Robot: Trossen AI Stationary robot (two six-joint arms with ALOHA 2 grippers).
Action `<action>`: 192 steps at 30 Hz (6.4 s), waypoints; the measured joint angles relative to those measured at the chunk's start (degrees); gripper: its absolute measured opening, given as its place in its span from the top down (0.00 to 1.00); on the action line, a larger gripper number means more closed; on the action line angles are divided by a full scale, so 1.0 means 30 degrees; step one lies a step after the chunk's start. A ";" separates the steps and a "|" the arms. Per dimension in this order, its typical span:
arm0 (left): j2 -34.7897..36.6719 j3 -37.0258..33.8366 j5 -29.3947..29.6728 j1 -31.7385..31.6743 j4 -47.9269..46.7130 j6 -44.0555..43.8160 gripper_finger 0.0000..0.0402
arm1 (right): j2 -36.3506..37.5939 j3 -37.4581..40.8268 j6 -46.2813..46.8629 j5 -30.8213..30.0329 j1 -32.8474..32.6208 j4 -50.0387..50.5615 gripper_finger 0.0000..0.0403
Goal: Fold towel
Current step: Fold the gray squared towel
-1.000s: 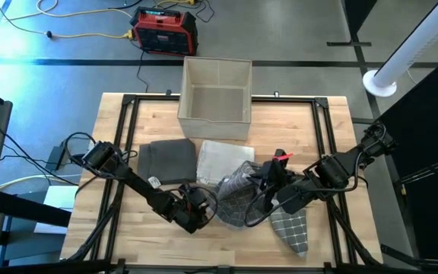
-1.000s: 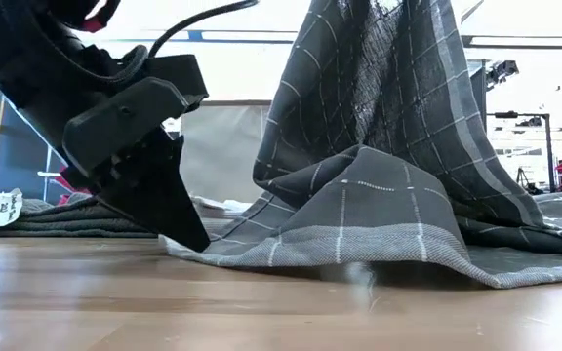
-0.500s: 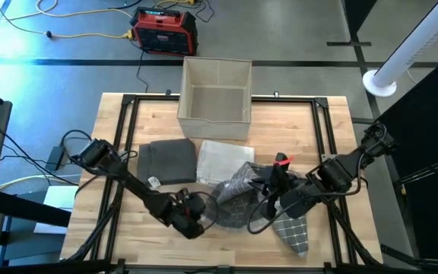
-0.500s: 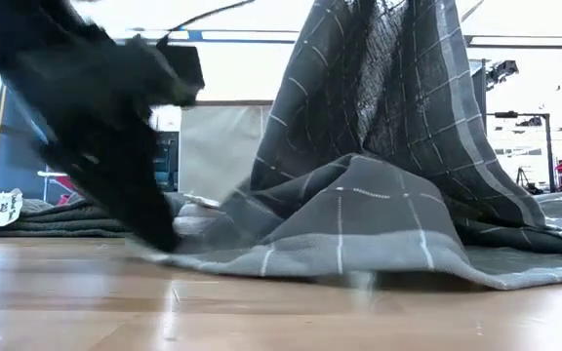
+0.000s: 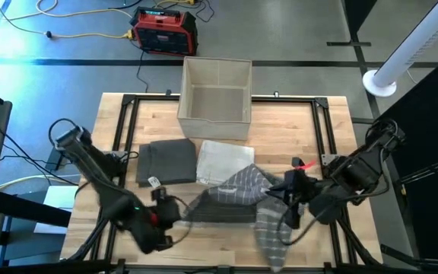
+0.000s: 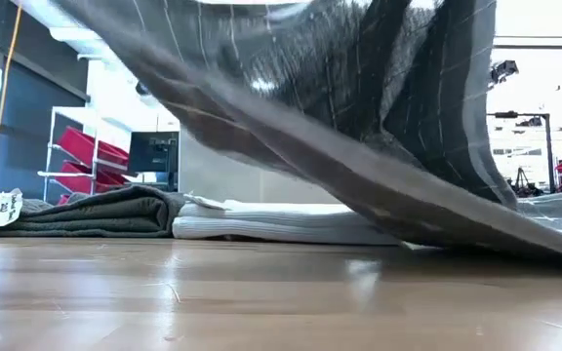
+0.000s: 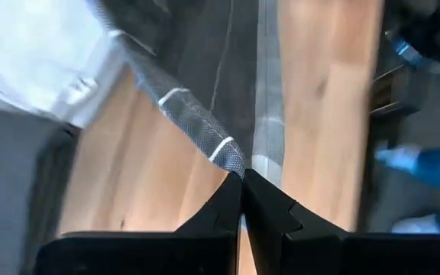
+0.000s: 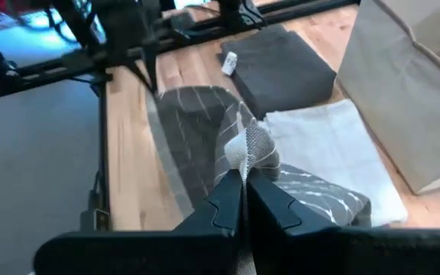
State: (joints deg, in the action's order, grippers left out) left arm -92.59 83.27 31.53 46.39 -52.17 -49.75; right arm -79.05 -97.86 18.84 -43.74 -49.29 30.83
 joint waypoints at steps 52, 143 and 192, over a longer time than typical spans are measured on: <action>0.2690 0.7697 0.5380 0.5604 2.1879 2.7594 1.00 | 0.0748 0.0000 -1.5417 0.5080 -0.7769 -1.5761 1.00; -0.8338 0.2109 -1.8828 -1.1561 2.2241 1.1512 0.42 | 0.0372 0.0000 -1.1108 -0.2270 -0.6150 -1.2329 1.00; 0.5415 0.2117 1.4055 0.3125 1.1882 1.4536 1.00 | 0.1297 0.0000 -0.9093 -0.3914 -0.0521 -0.9383 1.00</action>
State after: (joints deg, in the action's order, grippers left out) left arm -76.34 89.62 73.70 55.76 -16.53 -6.14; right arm -75.16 -97.86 -8.44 -55.48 -50.86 2.68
